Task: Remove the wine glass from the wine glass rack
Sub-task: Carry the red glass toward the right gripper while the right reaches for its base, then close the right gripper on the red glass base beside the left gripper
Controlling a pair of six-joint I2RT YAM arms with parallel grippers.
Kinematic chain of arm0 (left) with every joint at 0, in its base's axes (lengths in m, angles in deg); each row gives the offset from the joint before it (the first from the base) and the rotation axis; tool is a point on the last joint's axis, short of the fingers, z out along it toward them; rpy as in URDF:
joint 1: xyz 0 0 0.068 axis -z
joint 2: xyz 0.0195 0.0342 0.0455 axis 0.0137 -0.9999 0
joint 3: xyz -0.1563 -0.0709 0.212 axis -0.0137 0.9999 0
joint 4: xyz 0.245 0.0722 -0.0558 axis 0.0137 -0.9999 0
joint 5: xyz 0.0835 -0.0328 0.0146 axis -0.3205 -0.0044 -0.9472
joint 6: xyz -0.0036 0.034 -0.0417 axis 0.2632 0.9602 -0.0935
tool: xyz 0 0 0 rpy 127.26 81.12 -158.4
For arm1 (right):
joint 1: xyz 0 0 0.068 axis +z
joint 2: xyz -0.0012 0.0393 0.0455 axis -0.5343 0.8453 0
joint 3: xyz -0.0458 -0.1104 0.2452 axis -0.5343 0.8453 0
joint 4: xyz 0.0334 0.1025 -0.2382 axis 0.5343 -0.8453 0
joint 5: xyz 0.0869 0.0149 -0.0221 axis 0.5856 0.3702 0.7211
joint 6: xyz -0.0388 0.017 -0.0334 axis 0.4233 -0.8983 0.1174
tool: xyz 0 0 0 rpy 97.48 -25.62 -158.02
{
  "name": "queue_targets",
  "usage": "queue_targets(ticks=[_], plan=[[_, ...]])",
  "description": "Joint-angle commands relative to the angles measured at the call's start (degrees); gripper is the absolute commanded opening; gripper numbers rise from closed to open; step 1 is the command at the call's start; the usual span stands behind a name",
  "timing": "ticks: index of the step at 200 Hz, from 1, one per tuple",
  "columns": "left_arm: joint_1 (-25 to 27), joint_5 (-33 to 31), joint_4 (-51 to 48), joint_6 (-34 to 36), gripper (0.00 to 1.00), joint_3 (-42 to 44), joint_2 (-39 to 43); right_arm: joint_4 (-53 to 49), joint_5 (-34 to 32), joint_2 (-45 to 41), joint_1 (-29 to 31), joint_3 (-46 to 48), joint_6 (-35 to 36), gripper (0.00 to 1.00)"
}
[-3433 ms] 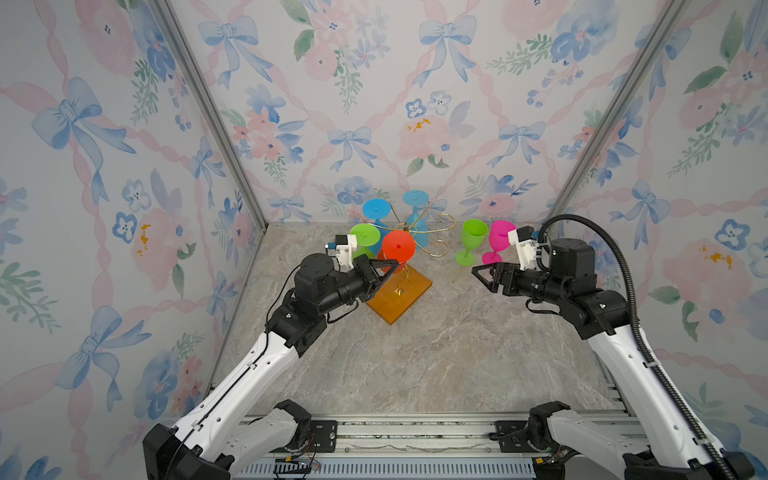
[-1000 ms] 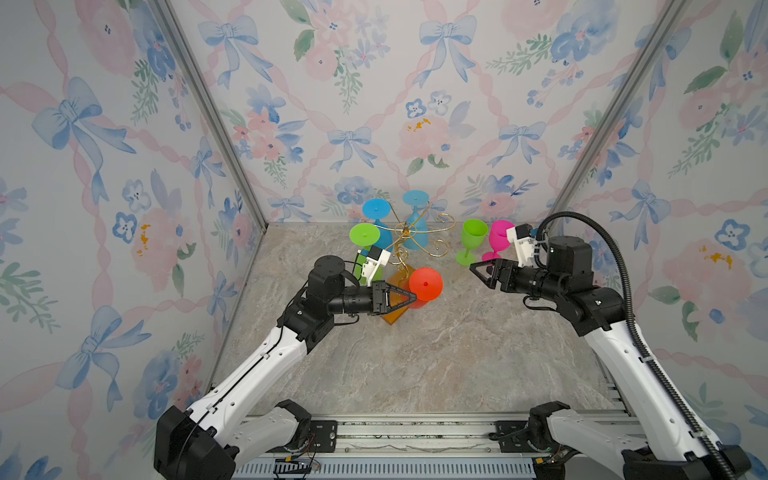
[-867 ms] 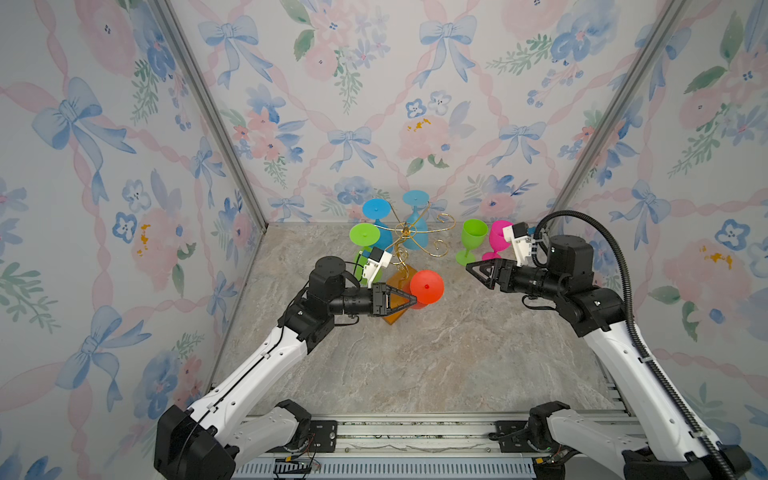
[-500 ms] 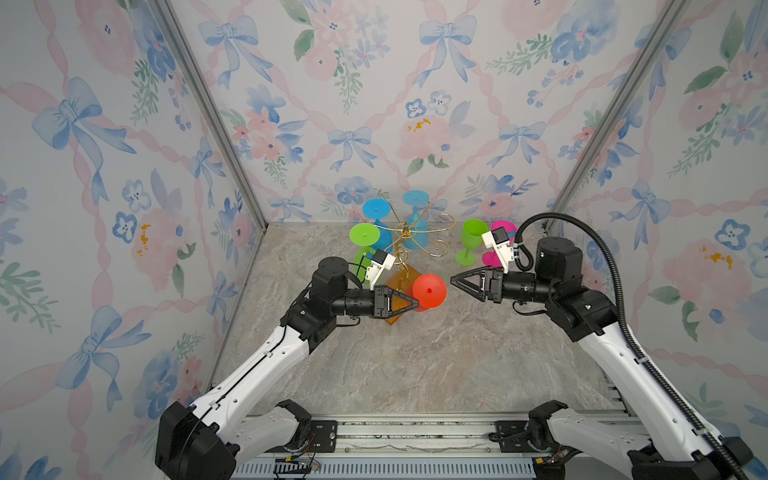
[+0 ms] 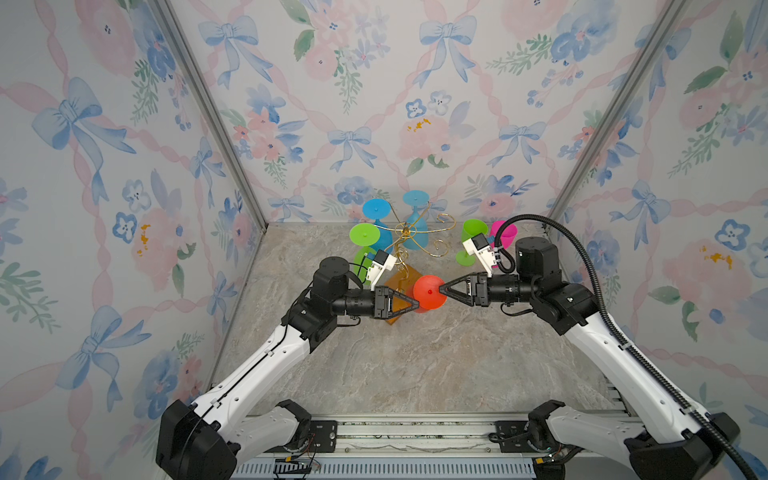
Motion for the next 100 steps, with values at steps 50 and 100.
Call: queue_targets(ticks=[50, 100], plan=[[0.51, 0.84, 0.89, 1.71, 0.00, -0.03, -0.46, 0.39, 0.65, 0.60, 0.72, -1.47, -1.90, 0.19], [0.53, -0.27, 0.86, 1.84, 0.00, -0.05, -0.20, 1.38, 0.78, 0.58, 0.67, -0.66, -4.14, 0.06]])
